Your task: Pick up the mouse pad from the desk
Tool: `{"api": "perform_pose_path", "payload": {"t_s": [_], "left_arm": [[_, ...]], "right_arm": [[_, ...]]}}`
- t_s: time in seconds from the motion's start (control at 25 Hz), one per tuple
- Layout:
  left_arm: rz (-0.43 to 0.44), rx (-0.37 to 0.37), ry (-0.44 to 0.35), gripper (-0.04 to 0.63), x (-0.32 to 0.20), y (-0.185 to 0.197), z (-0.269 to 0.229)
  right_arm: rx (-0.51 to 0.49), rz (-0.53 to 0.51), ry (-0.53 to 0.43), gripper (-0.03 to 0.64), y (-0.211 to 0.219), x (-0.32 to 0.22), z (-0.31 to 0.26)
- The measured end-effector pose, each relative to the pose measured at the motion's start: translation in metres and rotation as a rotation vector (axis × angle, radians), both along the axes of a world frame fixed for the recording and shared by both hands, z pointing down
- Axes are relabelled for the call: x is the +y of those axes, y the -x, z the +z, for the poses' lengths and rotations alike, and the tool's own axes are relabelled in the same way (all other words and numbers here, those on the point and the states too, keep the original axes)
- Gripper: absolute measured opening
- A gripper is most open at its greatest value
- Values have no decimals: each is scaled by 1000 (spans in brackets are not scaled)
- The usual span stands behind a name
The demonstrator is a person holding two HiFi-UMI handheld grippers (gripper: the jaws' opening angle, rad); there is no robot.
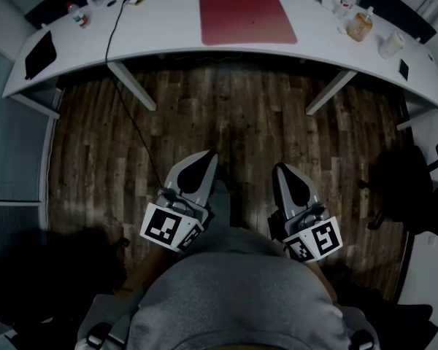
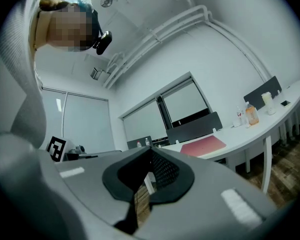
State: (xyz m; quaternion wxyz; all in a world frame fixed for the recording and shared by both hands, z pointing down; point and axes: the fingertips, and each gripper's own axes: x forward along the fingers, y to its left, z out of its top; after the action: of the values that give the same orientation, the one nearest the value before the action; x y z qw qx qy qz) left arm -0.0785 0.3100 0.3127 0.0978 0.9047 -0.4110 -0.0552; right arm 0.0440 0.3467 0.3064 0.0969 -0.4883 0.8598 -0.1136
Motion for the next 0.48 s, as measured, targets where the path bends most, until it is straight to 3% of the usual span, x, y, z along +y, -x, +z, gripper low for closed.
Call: {"api": "perform_pose_path", "payload": {"t_s": [0.48], "left_arm": [[36, 11, -35, -2, -130, -5, -14]], "right_arm": [[2, 51, -31, 2, -5, -122, -15]]}}
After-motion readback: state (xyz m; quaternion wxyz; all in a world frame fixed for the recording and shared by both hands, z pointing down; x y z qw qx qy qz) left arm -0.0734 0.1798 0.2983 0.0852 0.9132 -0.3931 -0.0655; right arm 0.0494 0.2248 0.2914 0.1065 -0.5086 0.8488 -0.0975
